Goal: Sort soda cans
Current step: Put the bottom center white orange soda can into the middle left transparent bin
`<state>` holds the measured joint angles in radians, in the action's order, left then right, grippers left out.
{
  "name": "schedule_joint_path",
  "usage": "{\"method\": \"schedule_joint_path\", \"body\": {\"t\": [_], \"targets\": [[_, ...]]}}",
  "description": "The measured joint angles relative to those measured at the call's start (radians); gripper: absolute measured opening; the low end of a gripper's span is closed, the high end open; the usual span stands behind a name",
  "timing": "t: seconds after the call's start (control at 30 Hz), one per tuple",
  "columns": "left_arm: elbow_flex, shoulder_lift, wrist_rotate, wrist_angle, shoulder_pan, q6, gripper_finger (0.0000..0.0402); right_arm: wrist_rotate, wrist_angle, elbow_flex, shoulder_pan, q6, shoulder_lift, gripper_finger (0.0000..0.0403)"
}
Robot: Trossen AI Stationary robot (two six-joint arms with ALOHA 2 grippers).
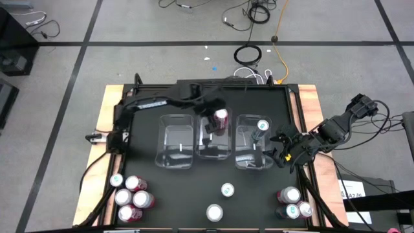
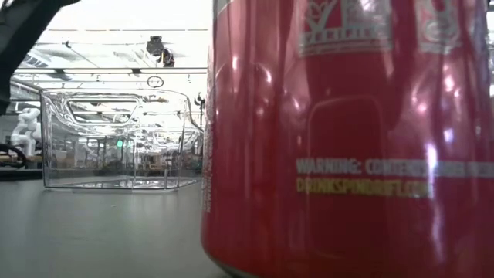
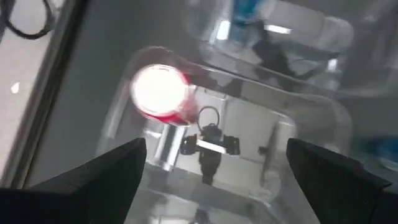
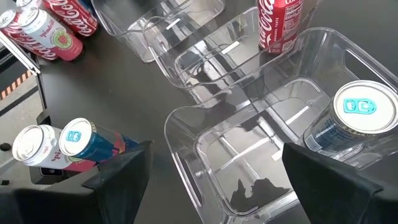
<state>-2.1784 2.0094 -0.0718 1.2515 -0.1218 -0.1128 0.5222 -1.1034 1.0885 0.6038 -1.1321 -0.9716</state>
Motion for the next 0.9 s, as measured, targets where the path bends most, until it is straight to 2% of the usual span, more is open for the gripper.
{"method": "schedule_joint_path", "body": {"t": [0.33, 0.57, 0.67, 0.9], "targets": [[0.0, -0.079, -0.011, 0.044, 0.219, -0.293, 0.0396, -0.001, 0.0, 0.0, 0.0, 0.054, -0.021, 0.035], [0.001, -0.079, -0.135, 0.049, 0.359, -0.485, 0.0396, -0.003, 0.0, 0.0, 0.0, 0.081, -0.031, 0.035], [0.001, -0.079, -0.155, 0.048, 0.415, -0.558, 0.0396, -0.004, 0.0, 0.0, 0.0, 0.076, -0.031, 0.035], [0.001, -0.079, -0.218, 0.031, 0.515, -0.636, 0.0396, -0.021, 0.0, 0.0, 0.0, 0.1, -0.031, 0.035]]}}
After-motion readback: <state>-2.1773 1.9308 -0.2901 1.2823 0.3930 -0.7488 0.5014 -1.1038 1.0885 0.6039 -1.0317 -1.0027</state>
